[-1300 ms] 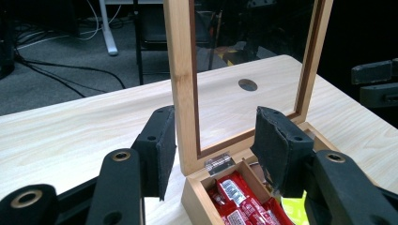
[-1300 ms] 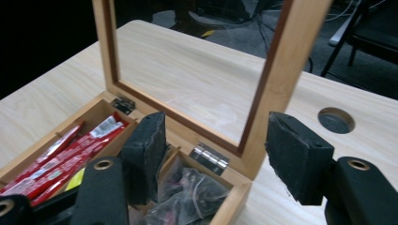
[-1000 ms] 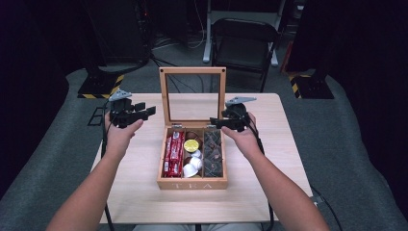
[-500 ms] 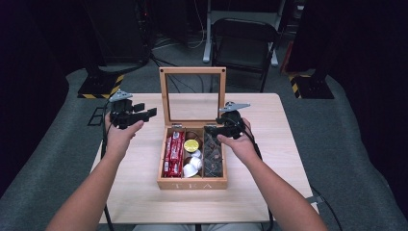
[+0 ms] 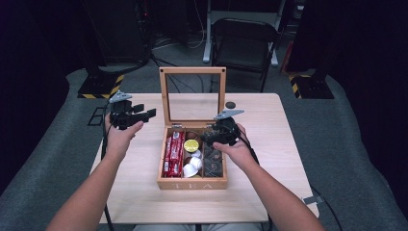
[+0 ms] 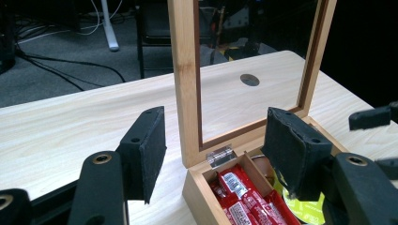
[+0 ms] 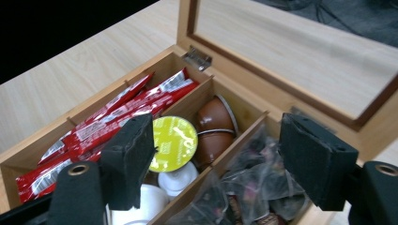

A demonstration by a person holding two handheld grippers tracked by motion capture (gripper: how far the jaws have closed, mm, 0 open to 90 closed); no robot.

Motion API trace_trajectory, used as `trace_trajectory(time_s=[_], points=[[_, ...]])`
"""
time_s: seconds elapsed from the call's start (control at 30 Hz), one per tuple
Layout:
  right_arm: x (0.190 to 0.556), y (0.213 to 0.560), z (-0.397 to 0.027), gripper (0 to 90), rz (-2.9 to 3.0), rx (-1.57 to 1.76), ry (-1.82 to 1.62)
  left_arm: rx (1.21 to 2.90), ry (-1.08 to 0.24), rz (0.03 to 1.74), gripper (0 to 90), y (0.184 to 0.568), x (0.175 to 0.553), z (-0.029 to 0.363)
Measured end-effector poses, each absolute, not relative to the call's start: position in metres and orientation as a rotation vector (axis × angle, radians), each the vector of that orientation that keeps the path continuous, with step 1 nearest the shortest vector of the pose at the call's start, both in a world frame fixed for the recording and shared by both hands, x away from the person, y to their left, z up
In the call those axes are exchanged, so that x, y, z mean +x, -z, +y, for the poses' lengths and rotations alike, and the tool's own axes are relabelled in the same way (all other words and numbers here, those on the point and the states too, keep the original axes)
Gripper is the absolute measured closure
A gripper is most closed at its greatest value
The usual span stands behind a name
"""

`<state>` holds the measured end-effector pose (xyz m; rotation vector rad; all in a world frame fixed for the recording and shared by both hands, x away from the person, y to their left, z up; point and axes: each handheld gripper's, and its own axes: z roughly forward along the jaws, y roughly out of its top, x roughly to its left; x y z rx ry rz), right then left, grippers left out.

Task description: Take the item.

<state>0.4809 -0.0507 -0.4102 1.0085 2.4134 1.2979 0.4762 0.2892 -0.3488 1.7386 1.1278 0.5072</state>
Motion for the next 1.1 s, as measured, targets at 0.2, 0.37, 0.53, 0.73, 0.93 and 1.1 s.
trace_trajectory(time_s=[0.2, 0.37, 0.53, 0.73, 0.93, 1.1], points=[[0.478, 0.420, -0.041, 25.9, 2.442, 0.972, -1.297, 1.740, -0.509, 1.128, 39.1, 0.349, 0.475, 0.290], [0.476, 0.426, -0.029, 25.9, 2.473, 0.967, -1.299, 1.736, -0.513, 1.133, 39.1, 0.350, 0.476, 0.291], [0.477, 0.431, -0.022, 25.9, 2.486, 0.959, -1.291, 1.742, -0.512, 1.132, 39.1, 0.351, 0.476, 0.291], [0.478, 0.437, -0.011, 26.0, 2.506, 0.956, -1.282, 1.741, -0.509, 1.130, 39.1, 0.352, 0.477, 0.290], [0.480, 0.441, -0.005, 26.3, 2.520, 0.946, -1.265, 1.739, -0.510, 1.130, 39.1, 0.352, 0.476, 0.290], [0.481, 0.445, -0.001, 27.0, 2.537, 0.945, -1.244, 1.739, -0.509, 1.129, 39.1, 0.352, 0.477, 0.290]])
